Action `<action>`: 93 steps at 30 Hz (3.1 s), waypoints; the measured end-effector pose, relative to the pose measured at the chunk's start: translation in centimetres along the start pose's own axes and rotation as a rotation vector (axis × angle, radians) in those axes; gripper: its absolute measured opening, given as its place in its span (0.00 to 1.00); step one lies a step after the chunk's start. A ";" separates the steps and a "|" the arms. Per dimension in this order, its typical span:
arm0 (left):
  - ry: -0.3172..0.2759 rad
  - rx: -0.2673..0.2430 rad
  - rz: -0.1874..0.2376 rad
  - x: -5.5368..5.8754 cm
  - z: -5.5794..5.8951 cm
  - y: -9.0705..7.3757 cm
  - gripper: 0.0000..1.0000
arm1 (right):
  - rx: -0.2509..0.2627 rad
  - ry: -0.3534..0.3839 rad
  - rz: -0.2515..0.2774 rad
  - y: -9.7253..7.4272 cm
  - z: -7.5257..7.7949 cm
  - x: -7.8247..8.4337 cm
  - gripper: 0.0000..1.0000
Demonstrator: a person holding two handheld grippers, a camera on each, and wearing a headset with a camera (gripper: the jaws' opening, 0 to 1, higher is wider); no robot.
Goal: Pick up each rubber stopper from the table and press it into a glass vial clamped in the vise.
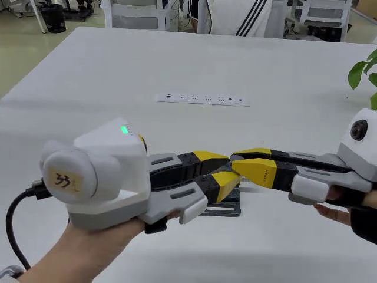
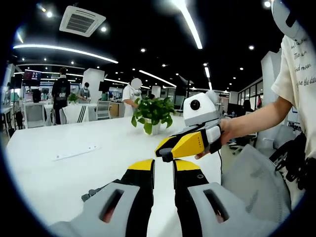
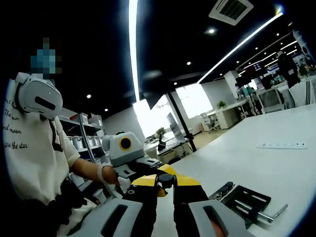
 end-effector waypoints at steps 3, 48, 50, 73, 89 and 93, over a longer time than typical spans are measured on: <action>-0.006 0.009 0.003 0.1 0.0 -0.2 0.09 | -0.006 -0.001 -0.001 0.0 0.0 0.0 0.06; -0.054 0.035 0.043 0.6 0.5 -0.8 0.04 | -0.058 -0.052 -0.079 -0.1 -0.3 -0.1 0.21; -0.054 0.036 0.036 0.7 0.4 -0.9 0.04 | -0.063 -0.073 -0.101 -0.2 -0.3 -0.4 0.22; -0.026 0.076 -0.061 2.7 1.1 -1.4 0.04 | -0.304 -0.453 -0.825 1.1 0.0 -1.9 0.18; -0.037 0.092 -0.112 4.0 1.7 -1.9 0.04 | -0.380 -0.554 -1.018 2.1 -0.7 -0.3 0.12; -0.036 0.091 -0.109 4.0 1.8 -1.9 0.04 | -0.378 -0.560 -1.029 1.9 -0.2 -0.2 0.10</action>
Point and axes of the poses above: the centre of the closed fingertips' face, and the gripper's own axes: y roughly forward along the fingers, z roughly to its right, x roughly out of its underside, the point moved 8 cm from there along -y, roughly backward along the fingers, and after that the axes turned 10 degrees about z, right-handed, at the moved point
